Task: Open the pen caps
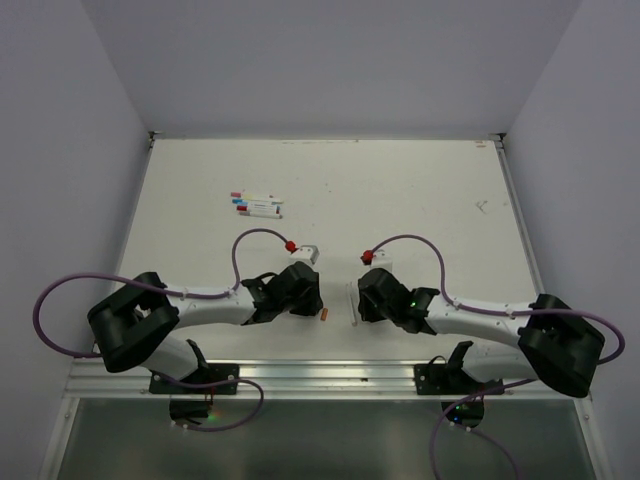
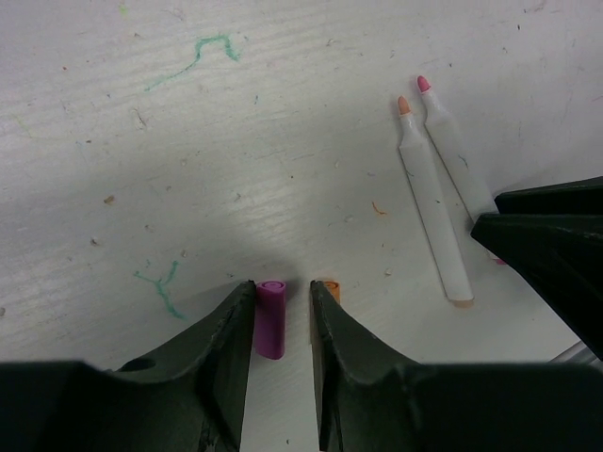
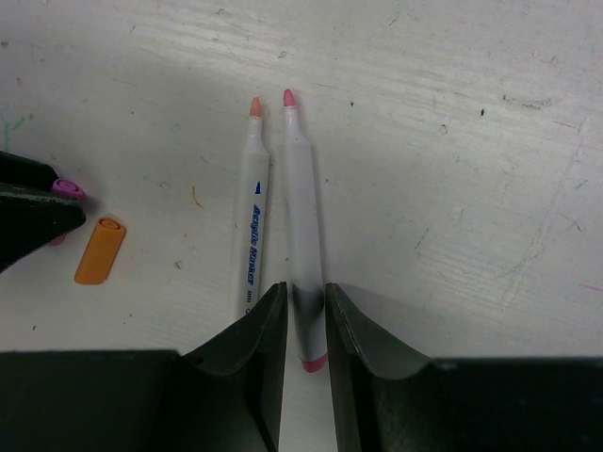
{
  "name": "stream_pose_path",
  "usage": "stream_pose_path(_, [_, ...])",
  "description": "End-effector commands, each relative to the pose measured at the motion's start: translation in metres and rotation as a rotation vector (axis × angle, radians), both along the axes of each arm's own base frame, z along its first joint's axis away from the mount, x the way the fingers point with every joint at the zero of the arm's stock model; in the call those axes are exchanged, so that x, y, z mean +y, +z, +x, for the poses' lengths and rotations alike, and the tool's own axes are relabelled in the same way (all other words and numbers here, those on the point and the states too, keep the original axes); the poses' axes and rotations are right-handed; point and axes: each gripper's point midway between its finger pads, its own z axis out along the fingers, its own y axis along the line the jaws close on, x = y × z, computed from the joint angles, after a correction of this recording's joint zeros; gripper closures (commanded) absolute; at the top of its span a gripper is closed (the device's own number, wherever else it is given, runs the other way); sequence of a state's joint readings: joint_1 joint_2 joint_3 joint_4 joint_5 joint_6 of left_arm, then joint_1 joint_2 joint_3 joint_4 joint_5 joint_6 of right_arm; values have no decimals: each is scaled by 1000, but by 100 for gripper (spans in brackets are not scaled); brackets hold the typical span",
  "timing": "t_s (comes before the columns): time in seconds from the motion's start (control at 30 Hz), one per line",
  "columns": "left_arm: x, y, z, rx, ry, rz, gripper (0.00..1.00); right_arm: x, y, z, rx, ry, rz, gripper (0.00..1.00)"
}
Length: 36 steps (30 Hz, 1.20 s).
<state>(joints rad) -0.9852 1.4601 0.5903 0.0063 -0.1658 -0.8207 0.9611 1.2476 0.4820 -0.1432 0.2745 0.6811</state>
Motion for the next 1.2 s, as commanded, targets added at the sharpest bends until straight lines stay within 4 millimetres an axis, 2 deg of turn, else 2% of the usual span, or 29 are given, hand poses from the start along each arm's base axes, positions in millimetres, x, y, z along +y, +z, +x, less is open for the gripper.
stream_pose_path(0.0, [36, -33, -17, 61, 30, 145, 67, 0, 5, 2, -15, -17, 25, 73])
stream_pose_path(0.13, [40, -28, -15, 44, 29, 163, 63, 1, 5, 2, -13, -17, 32, 73])
stream_pose_path(0.27, [43, -10, -3, -12, 51, 192, 59, 2, 8, 2, -19, -14, 41, 70])
stream_pose_path(0.37, [37, 21, 12, -75, 75, 179, 51, 5, 15, 4, -33, -11, 57, 69])
stream_pose_path(0.43, [38, 38, 20, -109, 81, 185, 45, 8, 23, 6, -46, -2, 74, 65])
stream_pose_path(0.47, [32, 55, 30, -140, 92, 165, 45, 8, 26, 7, -52, -1, 78, 63])
stream_pose_path(0.6, [40, 81, 59, -173, 124, 145, 40, 12, 39, 11, -74, 11, 76, 60])
stream_pose_path(0.7, [65, 96, 95, -179, 242, 123, 39, 14, 50, 14, -89, 23, 70, 56])
stream_pose_path(0.73, [79, 96, 109, -174, 301, 127, 39, 14, 57, 16, -102, 22, 72, 55])
stream_pose_path(0.77, [83, 103, 121, -175, 335, 111, 39, 13, 60, 18, -112, 20, 71, 54])
stream_pose_path(0.8, [88, 104, 129, -161, 368, 100, 39, 13, 64, 19, -119, 19, 72, 53])
stream_pose_path(0.83, [103, 96, 142, -120, 421, 105, 38, 14, 71, 20, -129, 23, 75, 53])
stream_pose_path(0.87, [107, 105, 156, -127, 462, 88, 38, 14, 74, 20, -135, 26, 75, 53])
stream_pose_path(0.9, [114, 101, 162, -95, 508, 90, 37, 14, 77, 21, -138, 25, 76, 53])
stream_pose_path(0.93, [123, 100, 180, -73, 552, 88, 37, 14, 81, 21, -142, 27, 78, 53])
stream_pose_path(0.97, [128, 97, 187, -55, 580, 91, 37, 14, 86, 22, -152, 28, 84, 53])
stream_pose_path(1.0, [131, 93, 194, -33, 614, 86, 36, 13, 88, 21, -156, 28, 89, 53])
stream_pose_path(1.03, [141, 76, 201, 19, 649, 112, 36, 12, 91, 21, -158, 28, 88, 53])
stream_pose_path(1.07, [141, 80, 212, 22, 673, 95, 37, 11, 94, 21, -166, 27, 93, 53])
stream_pose_path(1.1, [143, 76, 218, 43, 705, 87, 38, 10, 95, 21, -169, 22, 94, 53])
stream_pose_path(1.13, [149, 59, 221, 88, 728, 104, 38, 7, 95, 20, -168, 22, 86, 53])
stream_pose_path(1.17, [149, 58, 227, 94, 740, 93, 38, 5, 96, 19, -173, 19, 86, 53])
